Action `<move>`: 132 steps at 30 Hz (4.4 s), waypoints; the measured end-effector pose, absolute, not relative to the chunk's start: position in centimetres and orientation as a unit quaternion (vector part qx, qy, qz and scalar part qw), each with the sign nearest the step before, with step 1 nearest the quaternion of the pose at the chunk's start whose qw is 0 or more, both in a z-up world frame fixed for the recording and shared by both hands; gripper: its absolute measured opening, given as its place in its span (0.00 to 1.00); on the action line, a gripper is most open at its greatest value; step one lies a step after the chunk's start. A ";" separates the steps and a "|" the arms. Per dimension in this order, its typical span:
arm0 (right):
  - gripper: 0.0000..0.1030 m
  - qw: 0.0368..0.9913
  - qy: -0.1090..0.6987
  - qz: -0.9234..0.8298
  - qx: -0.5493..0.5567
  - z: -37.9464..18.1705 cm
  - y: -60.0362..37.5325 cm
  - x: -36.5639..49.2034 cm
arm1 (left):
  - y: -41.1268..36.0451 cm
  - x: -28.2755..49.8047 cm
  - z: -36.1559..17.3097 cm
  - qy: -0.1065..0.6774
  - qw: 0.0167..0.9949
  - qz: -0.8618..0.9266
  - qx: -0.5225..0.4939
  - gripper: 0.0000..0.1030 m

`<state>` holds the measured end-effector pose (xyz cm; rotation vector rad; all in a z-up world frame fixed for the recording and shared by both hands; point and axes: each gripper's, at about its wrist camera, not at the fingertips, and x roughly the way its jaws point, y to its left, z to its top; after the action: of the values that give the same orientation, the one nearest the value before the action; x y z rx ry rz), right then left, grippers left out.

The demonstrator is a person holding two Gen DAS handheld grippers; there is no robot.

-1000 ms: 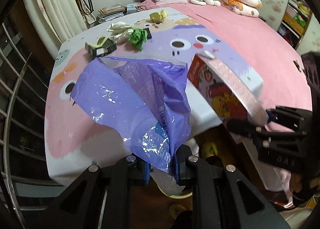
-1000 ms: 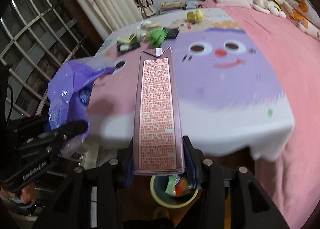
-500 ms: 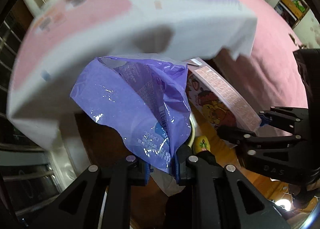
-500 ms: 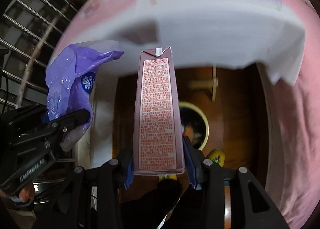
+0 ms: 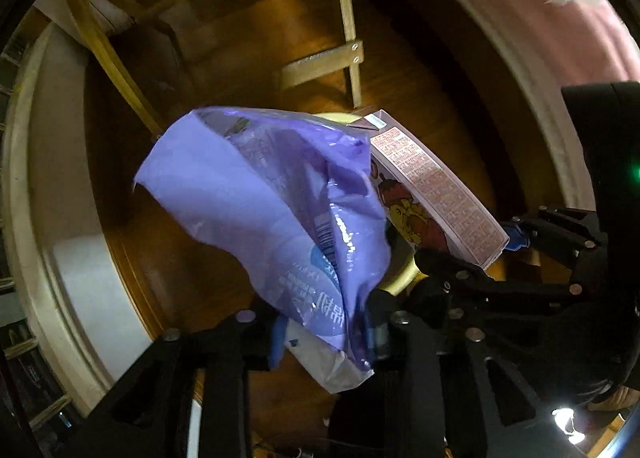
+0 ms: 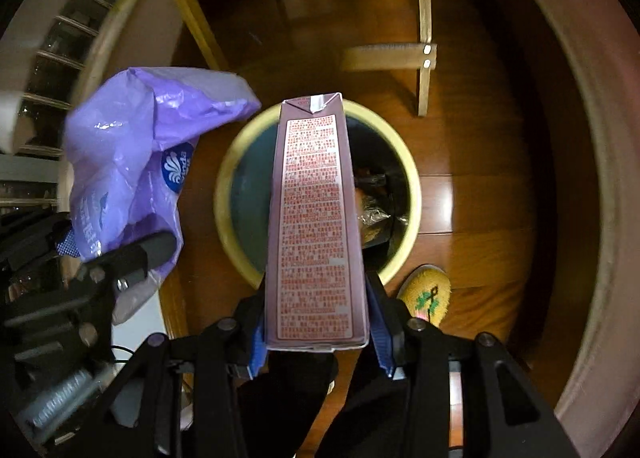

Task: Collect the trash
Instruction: 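Open both grippers over the blue bin to drop bag and carton, then move both grippers back up to the table, then grasp the green-white box with the left gripper while the right grasps the green glove, then lift the green-white box and green glove off the table toward the bin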

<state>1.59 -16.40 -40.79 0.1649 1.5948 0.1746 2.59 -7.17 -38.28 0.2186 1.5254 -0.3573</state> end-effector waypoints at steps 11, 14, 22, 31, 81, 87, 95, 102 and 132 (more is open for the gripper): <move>0.57 0.719 0.687 0.062 0.086 -44.4 -17.5 3.3 | -4.8 4.8 -41.4 0.665 0.733 -0.106 0.090 0.83; 0.57 0.726 0.679 0.064 0.091 -43.2 -17.2 3.3 | -3.9 4.7 -40.4 0.659 0.743 -0.089 0.081 0.83; 0.57 0.749 0.649 0.079 0.110 -37.6 -16.6 3.6 | -2.4 4.4 -34.5 0.626 0.774 -0.065 0.060 0.83; 0.57 0.771 0.616 0.089 0.137 -27.8 -16.4 3.5 | -0.2 4.2 -23.3 0.585 0.808 -0.057 0.047 0.83; 0.57 0.873 0.449 0.168 0.092 3.8 -15.0 26.0 | 5.2 23.9 6.6 0.496 0.866 0.017 -0.056 0.83; 0.57 0.848 0.489 0.184 0.091 -0.2 -15.8 35.2 | 4.9 32.6 3.4 0.524 0.844 0.049 -0.106 0.83; 0.57 0.811 0.541 0.202 0.091 -5.9 -14.4 42.7 | 4.6 41.5 -1.1 0.559 0.818 0.077 -0.114 0.83; 0.38 0.785 0.564 0.237 0.099 -8.8 -14.4 44.5 | 5.5 45.7 -4.1 0.590 0.792 0.090 -0.130 0.83; 0.33 0.783 0.554 0.260 0.113 -8.9 -16.4 44.8 | 4.2 48.2 -9.1 0.622 0.768 0.109 -0.102 0.78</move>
<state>44.84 -16.36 -8.89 0.2446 1.1948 0.5621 48.19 4.22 -9.05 -0.2217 1.3502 0.2373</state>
